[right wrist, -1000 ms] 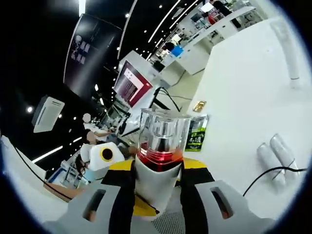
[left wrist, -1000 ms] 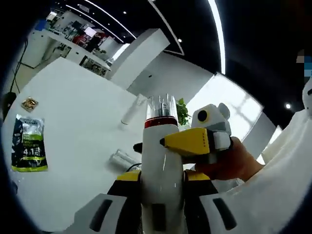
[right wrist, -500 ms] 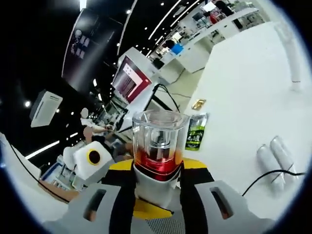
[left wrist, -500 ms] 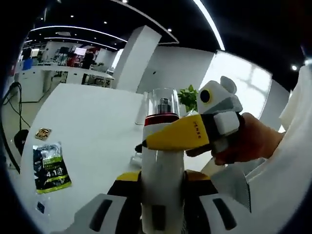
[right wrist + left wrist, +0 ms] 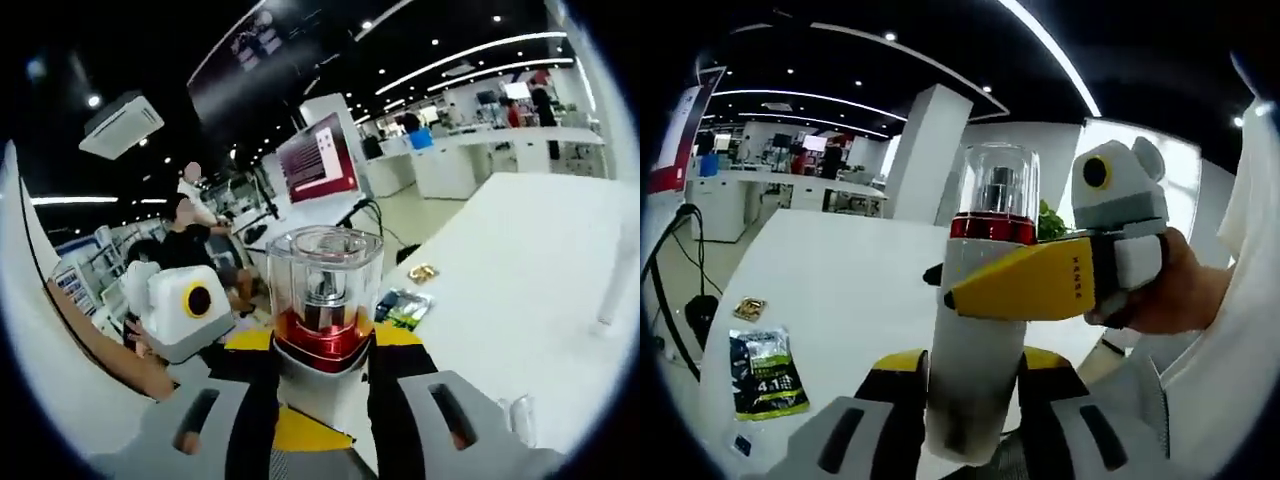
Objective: Arrange the skincare products in the storage area until every visible bottle or jar stands upright without overlapping.
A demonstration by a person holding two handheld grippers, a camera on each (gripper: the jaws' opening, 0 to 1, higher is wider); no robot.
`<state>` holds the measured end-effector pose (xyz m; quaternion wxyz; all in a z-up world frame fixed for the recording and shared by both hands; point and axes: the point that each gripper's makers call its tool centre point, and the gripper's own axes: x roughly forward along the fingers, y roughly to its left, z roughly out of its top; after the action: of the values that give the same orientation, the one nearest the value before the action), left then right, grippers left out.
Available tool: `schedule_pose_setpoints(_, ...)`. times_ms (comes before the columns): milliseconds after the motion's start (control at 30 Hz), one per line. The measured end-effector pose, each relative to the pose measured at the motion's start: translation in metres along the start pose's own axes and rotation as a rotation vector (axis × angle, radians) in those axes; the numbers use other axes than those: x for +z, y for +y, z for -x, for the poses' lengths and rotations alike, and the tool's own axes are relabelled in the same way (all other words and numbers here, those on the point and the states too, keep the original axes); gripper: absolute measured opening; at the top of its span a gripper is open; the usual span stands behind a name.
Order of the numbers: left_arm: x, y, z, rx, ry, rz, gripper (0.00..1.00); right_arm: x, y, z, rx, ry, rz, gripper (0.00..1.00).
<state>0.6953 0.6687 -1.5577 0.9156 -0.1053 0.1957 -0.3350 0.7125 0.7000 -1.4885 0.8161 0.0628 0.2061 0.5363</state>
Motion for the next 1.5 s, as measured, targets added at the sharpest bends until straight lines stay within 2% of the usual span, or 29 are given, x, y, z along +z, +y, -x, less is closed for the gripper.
schedule_pose_setpoints(133, 0.002, -0.002, 0.000, 0.005, 0.001, -0.056, 0.38, 0.034, -0.006, 0.014, -0.017, -0.060, 0.036, 0.30)
schedule_pose_setpoints(200, -0.003, 0.000, 0.001, 0.008, 0.039, -0.118, 0.38, 0.055, -0.010, 0.024, -0.038, -0.100, 0.085, 0.30)
schedule_pose_setpoints(267, -0.008, 0.004, 0.001, 0.014, 0.061, -0.120, 0.38, 0.071, -0.014, 0.034, -0.051, -0.120, 0.090, 0.30)
schedule_pose_setpoints(333, -0.019, 0.012, 0.001, 0.037, 0.127, -0.089, 0.39, 0.083, -0.015, 0.040, -0.046, -0.121, 0.099, 0.30)
schedule_pose_setpoints(400, -0.021, 0.021, 0.000, 0.070, 0.138, -0.131, 0.39, 0.098, -0.018, 0.047, -0.055, -0.143, 0.117, 0.30)
schedule_pose_setpoints(467, -0.028, 0.028, -0.002, 0.087, 0.182, -0.161, 0.39, 0.112, -0.021, 0.057, -0.063, -0.165, 0.133, 0.30)
schedule_pose_setpoints(533, -0.035, 0.035, -0.004, 0.113, 0.217, -0.122, 0.39, 0.122, -0.023, 0.065, -0.067, -0.178, 0.146, 0.30)
schedule_pose_setpoints(600, -0.040, 0.042, -0.006, 0.134, 0.223, -0.101, 0.39, 0.129, -0.030, 0.074, -0.082, -0.186, 0.152, 0.30)
schedule_pose_setpoints(667, -0.043, 0.043, -0.007, 0.152, 0.239, -0.118, 0.39, 0.131, -0.035, 0.080, -0.095, -0.183, 0.149, 0.31)
schedule_pose_setpoints(867, -0.049, 0.034, -0.011, 0.146, 0.259, -0.219, 0.39, 0.142, -0.079, 0.125, -0.228, -0.181, 0.158, 0.31)
schedule_pose_setpoints(1033, -0.044, 0.038, -0.011, 0.147, 0.236, -0.165, 0.39, 0.150, -0.115, 0.163, -0.298, -0.194, 0.135, 0.31)
schedule_pose_setpoints(1100, -0.040, 0.041, -0.010, 0.155, 0.214, -0.147, 0.39, 0.151, -0.137, 0.180, -0.339, -0.200, 0.116, 0.31)
schedule_pose_setpoints(1167, -0.039, 0.041, -0.010, 0.158, 0.210, -0.140, 0.39, 0.152, -0.148, 0.189, -0.367, -0.195, 0.125, 0.31)
schedule_pose_setpoints(1233, -0.040, 0.040, -0.010, 0.158, 0.212, -0.143, 0.39, 0.150, -0.168, 0.206, -0.419, -0.159, 0.147, 0.31)
schedule_pose_setpoints(1300, -0.041, 0.039, -0.010, 0.156, 0.216, -0.151, 0.39, 0.148, -0.180, 0.216, -0.440, -0.134, 0.152, 0.31)
schedule_pose_setpoints(1400, -0.042, 0.039, -0.011, 0.152, 0.222, -0.143, 0.37, 0.149, -0.192, 0.230, -0.461, -0.122, 0.151, 0.31)
schedule_pose_setpoints(1500, -0.040, 0.041, -0.010, 0.155, 0.213, -0.124, 0.36, 0.149, -0.208, 0.245, -0.512, -0.091, 0.177, 0.31)
